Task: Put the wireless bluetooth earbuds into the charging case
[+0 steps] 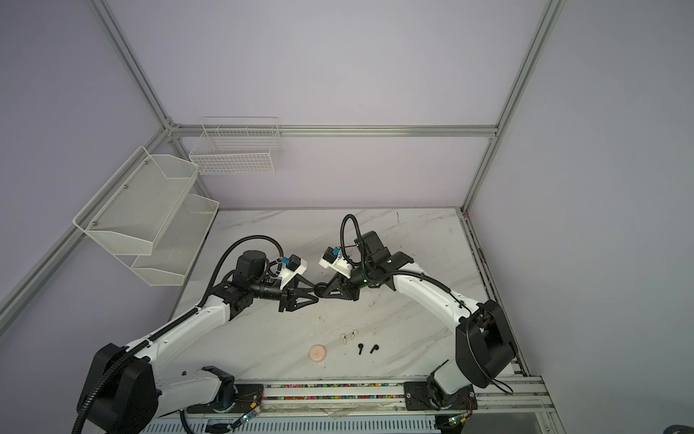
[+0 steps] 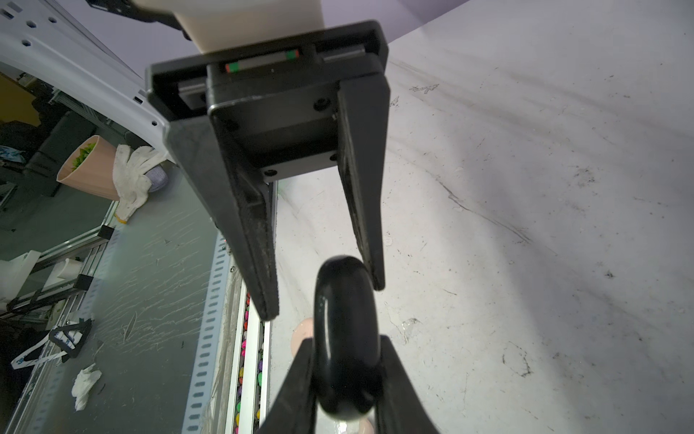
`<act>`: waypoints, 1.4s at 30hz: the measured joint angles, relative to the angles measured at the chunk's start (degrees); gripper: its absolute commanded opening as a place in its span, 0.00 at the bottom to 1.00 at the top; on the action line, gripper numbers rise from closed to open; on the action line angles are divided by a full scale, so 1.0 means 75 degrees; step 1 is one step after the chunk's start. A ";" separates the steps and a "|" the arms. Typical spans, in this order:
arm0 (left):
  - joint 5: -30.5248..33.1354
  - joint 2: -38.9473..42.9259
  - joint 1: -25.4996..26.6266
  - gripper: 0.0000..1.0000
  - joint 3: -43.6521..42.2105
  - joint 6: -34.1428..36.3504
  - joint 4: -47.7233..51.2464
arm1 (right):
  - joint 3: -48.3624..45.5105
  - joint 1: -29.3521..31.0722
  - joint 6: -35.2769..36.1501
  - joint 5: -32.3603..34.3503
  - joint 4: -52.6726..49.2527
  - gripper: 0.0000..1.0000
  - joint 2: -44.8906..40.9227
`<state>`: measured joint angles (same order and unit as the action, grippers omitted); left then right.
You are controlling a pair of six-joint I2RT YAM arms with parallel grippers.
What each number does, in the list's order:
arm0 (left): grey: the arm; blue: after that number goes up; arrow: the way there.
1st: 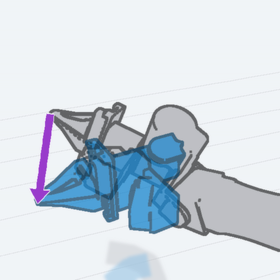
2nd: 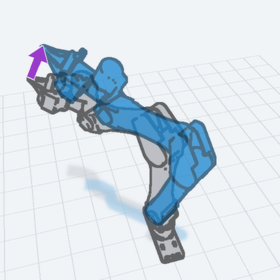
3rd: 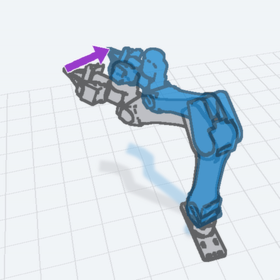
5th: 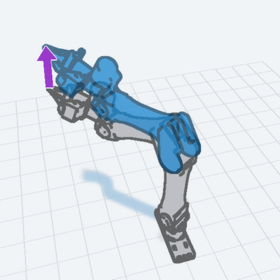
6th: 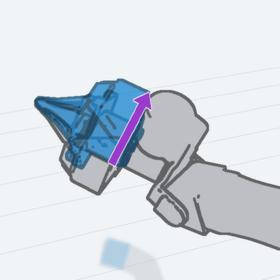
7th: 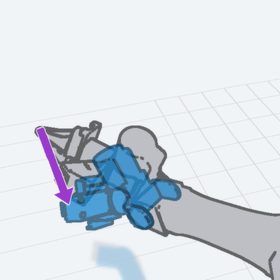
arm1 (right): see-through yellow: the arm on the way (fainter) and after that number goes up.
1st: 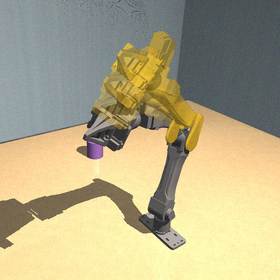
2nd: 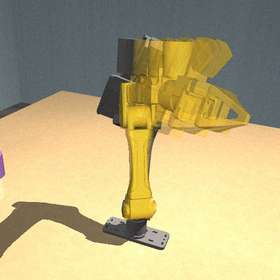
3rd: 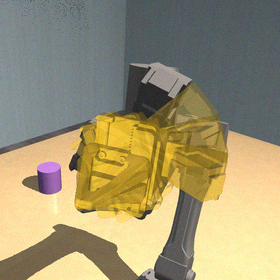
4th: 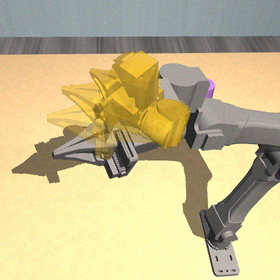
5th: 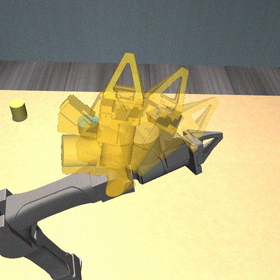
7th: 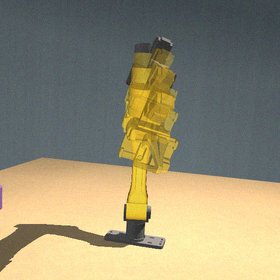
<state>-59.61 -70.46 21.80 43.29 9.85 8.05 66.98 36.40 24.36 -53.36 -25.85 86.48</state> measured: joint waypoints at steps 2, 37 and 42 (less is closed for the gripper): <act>-0.0020 -0.0003 0.0000 0.39 0.0000 -0.0003 -0.0017 | 0.0000 0.0000 0.0006 -0.0032 0.0000 0.00 0.0000; -0.0236 -0.0102 0.0131 0.00 0.0000 -0.0988 -0.1055 | 0.0000 0.0047 0.0073 0.0813 0.0029 0.75 -0.0259; -0.0143 0.0224 0.0131 0.00 -0.0026 -0.1247 -0.1408 | -0.0181 0.0055 -0.0102 0.1807 0.0125 0.79 -0.1521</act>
<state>-60.69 -68.77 22.79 43.09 0.49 -2.50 65.63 36.82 23.59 -39.81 -24.91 75.07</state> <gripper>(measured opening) 0.198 0.783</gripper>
